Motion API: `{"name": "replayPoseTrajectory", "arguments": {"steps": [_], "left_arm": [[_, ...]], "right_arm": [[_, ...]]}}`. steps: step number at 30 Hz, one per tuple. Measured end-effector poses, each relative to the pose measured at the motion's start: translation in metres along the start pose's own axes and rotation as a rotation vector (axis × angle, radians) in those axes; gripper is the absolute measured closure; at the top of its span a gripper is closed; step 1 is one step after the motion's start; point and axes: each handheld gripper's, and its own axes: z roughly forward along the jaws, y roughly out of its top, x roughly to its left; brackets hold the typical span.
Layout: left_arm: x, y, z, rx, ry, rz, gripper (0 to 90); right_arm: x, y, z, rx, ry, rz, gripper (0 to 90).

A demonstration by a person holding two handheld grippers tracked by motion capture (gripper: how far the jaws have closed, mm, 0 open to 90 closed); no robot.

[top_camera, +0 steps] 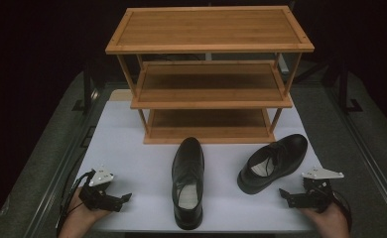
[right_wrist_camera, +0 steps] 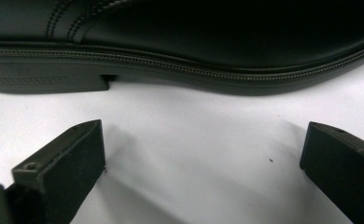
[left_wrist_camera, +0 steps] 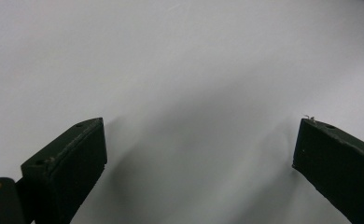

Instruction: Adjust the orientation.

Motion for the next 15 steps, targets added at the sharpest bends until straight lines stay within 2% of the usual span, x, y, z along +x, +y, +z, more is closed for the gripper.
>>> {"name": "replayPoseTrajectory", "arguments": {"steps": [2,5,15], "left_arm": [[0.0009,-0.0022,0.0000,0.001,0.003,-0.007,0.8],[0.0050,-0.0070,0.0022,-0.023,-0.022,-0.034,0.3],[0.0051,-0.0084,0.0025,-0.030,-0.023,-0.036,0.0]], "right_arm": [[0.0001,0.0000,0.0000,0.000,0.000,0.001,0.0],[0.0001,0.0000,0.0000,0.000,0.000,0.000,0.0],[0.0004,0.0006,-0.0006,0.002,0.000,-0.001,0.0]]}}
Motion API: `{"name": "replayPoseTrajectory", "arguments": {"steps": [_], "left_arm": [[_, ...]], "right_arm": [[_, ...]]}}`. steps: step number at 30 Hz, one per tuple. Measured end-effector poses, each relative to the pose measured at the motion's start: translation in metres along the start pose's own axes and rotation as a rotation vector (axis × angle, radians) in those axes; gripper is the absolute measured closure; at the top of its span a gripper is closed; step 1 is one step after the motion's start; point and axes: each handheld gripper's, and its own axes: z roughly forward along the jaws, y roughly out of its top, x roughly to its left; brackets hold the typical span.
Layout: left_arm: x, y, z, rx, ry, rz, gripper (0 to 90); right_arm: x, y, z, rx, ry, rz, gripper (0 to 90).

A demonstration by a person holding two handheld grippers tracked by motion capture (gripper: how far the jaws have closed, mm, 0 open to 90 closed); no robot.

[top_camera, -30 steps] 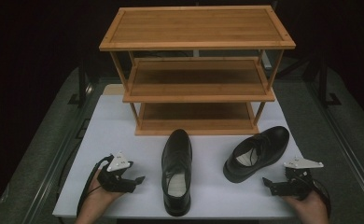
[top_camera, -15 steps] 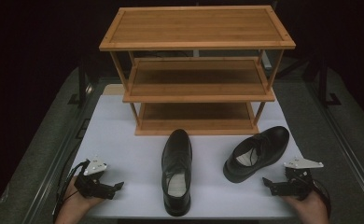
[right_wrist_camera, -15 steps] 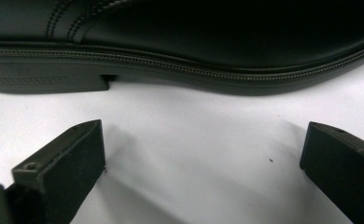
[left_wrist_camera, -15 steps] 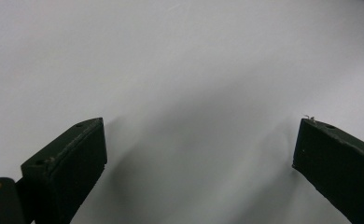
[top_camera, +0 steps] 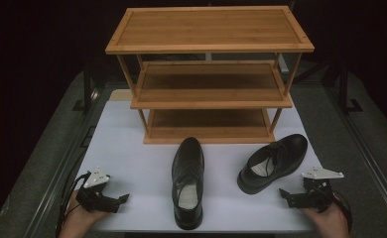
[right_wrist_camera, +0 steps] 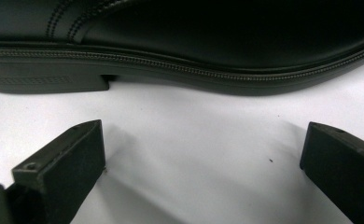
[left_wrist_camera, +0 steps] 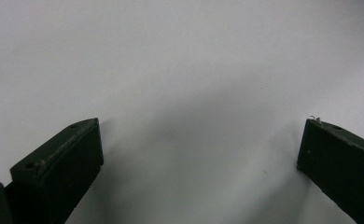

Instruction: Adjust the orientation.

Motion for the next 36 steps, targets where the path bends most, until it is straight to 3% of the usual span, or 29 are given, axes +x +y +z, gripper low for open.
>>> {"name": "replayPoseTrajectory", "arguments": {"steps": [2,4,13,14,16,26,34,36], "left_arm": [[0.000,0.000,0.000,0.001,-0.001,0.000,0.0],[0.000,0.000,0.000,0.001,-0.001,0.000,0.0],[0.000,0.000,0.000,-0.002,0.001,0.000,0.0],[0.000,0.000,0.000,0.001,-0.001,0.001,0.0],[0.000,0.000,0.000,0.001,-0.001,0.000,0.0],[0.000,0.000,0.000,0.002,-0.001,-0.001,0.0],[0.000,0.000,0.000,-0.002,0.001,0.000,0.0],[0.000,0.000,0.000,-0.004,0.001,-0.001,0.0]], "right_arm": [[0.000,0.000,-0.001,0.004,0.001,0.004,0.7],[-0.001,0.002,-0.005,0.009,-0.009,0.017,14.4],[-0.018,0.012,-0.022,-0.018,-0.023,0.082,32.1],[-0.022,0.018,-0.027,-0.028,-0.026,0.088,41.4],[-0.026,0.022,-0.030,-0.037,-0.021,0.090,51.4],[-0.052,0.050,-0.030,-0.052,-0.013,0.088,88.0],[-0.067,0.072,-0.024,-0.060,-0.008,0.092,89.7],[-0.076,0.082,-0.019,-0.057,-0.005,0.098,89.7]]}}
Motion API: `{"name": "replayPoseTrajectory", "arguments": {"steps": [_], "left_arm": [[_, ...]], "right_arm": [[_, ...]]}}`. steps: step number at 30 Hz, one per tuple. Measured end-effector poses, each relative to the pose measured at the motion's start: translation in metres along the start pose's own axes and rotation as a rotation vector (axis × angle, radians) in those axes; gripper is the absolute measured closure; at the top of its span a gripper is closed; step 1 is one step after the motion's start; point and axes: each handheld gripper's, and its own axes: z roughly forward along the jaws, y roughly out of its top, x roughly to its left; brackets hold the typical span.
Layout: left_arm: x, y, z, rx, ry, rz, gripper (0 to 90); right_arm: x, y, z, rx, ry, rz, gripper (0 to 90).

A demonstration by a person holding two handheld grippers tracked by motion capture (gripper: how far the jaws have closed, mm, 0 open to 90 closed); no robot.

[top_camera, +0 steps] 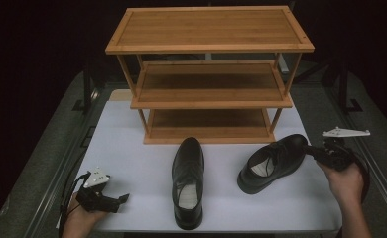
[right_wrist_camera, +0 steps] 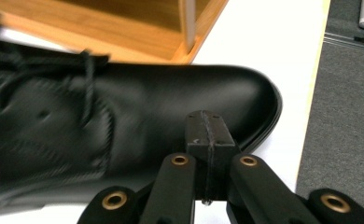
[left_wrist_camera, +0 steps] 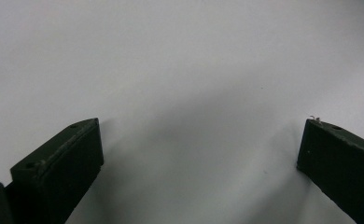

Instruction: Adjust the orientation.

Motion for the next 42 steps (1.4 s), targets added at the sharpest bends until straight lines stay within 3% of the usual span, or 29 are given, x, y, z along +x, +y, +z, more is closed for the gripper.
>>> {"name": "replayPoseTrajectory", "arguments": {"steps": [11,21,32,37,42], "left_arm": [[0.000,0.000,0.000,0.002,-0.001,0.000,0.0],[0.000,0.000,0.000,0.001,-0.002,-0.001,0.0],[0.000,0.000,0.000,0.001,-0.002,-0.002,0.0],[0.000,0.000,0.000,0.002,-0.002,-0.002,0.0],[0.000,0.000,0.000,0.001,-0.002,-0.002,0.0]], "right_arm": [[-0.038,0.025,0.021,0.016,-0.044,0.030,89.7],[-0.062,0.023,0.051,0.074,-0.058,0.090,89.7],[-0.068,0.019,0.065,0.091,-0.052,0.117,89.8],[-0.065,0.020,0.065,0.096,-0.068,0.099,89.9],[-0.060,0.020,0.068,0.092,-0.031,0.103,89.8]]}}
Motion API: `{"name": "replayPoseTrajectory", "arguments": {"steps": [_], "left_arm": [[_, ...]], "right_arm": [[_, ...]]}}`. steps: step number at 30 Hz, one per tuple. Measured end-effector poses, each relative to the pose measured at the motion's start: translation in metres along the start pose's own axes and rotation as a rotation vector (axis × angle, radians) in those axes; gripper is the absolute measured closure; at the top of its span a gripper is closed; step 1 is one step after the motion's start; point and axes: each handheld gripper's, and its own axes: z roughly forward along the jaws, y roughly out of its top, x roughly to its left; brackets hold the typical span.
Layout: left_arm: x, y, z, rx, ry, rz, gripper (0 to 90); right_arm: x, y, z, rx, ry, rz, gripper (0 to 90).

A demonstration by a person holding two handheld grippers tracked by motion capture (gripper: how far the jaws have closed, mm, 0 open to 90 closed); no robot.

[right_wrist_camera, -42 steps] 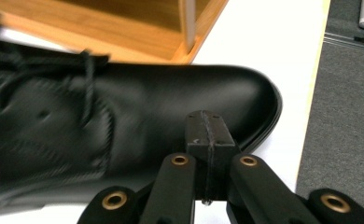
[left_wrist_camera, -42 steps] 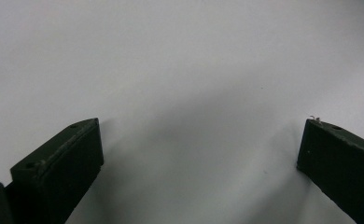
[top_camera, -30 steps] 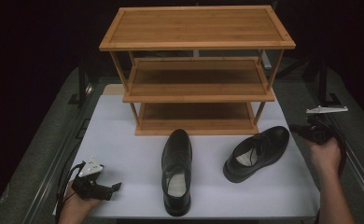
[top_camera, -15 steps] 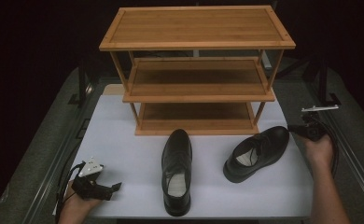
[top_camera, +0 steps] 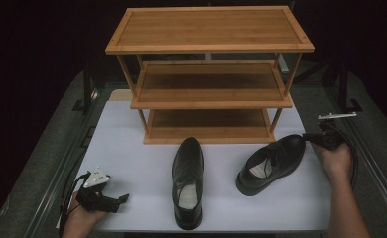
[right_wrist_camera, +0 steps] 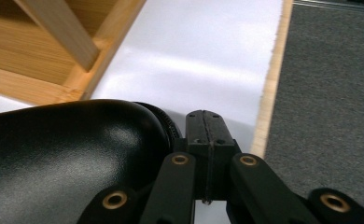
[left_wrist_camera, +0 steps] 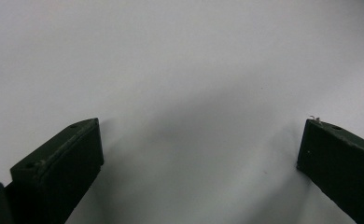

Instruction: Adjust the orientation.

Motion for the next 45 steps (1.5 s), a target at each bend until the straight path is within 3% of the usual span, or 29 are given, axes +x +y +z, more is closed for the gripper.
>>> {"name": "replayPoseTrajectory", "arguments": {"steps": [22,34,45], "left_arm": [[0.000,0.000,0.000,-0.002,-0.001,-0.001,0.0],[0.000,0.000,0.000,-0.003,0.001,0.000,0.0],[0.000,0.000,0.000,0.000,0.000,0.001,0.0]], "right_arm": [[0.051,-0.007,0.004,0.012,0.094,-0.095,89.9],[0.087,-0.008,0.008,0.032,0.141,-0.186,89.9],[0.108,-0.011,0.008,0.045,0.160,-0.245,89.9]]}}
